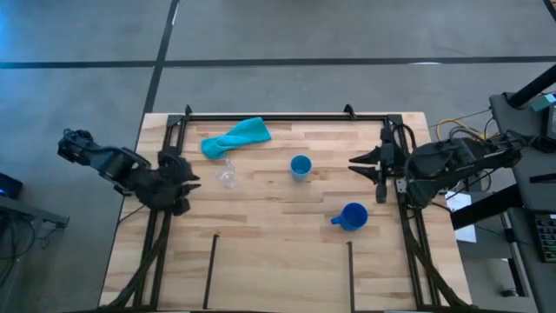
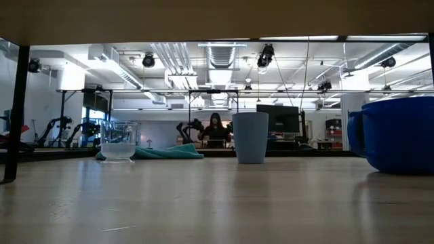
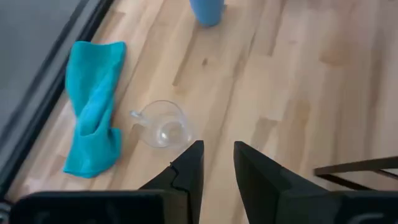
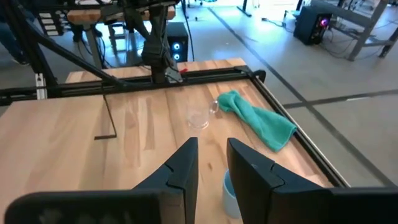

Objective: Stack small to large cups/mugs on shelf
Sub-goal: Put the transparent mug on the shelf

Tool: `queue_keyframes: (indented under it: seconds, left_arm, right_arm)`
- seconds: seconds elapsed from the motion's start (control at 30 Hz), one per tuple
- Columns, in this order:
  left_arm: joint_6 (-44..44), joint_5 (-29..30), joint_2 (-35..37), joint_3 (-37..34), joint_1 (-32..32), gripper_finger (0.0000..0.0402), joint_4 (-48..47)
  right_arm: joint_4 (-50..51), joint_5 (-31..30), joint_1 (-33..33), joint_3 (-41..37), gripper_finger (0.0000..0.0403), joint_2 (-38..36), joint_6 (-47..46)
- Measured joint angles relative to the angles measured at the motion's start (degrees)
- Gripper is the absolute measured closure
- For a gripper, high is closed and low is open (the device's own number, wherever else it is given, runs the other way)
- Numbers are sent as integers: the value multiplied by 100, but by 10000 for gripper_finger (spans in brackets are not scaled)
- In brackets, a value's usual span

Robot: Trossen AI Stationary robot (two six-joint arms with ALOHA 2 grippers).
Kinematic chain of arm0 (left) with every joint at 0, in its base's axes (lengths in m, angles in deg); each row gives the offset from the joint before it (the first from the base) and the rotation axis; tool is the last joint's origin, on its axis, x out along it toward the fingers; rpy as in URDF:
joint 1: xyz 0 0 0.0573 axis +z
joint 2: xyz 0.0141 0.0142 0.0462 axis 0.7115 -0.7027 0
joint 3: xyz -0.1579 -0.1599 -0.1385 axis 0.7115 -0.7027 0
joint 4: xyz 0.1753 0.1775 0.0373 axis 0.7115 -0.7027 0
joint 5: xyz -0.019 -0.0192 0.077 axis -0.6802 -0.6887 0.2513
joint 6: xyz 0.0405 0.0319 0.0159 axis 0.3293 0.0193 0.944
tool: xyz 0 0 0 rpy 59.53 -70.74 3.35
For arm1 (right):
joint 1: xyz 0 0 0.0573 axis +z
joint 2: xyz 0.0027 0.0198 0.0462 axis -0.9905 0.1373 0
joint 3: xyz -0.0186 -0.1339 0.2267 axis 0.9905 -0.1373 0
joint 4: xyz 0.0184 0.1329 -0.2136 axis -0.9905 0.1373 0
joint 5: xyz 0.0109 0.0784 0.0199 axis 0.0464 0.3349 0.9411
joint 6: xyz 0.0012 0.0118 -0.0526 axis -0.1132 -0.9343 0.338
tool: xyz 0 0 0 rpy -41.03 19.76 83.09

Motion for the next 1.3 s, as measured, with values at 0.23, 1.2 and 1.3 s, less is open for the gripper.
queue_keyframes:
  seconds: [0.23,1.2,1.3]
  left_arm:
    - [795,628,-502,-1,109,327,4]
    - [2431,-494,-1590,786,1763,327,53]
    - [2708,-930,-1529,771,2231,327,86]
  right_arm:
    - [-25,0,0,-54,323,374,1]
    - [-22,2,-11,12,323,713,-800]
    - [8,1,-13,12,323,722,-703]
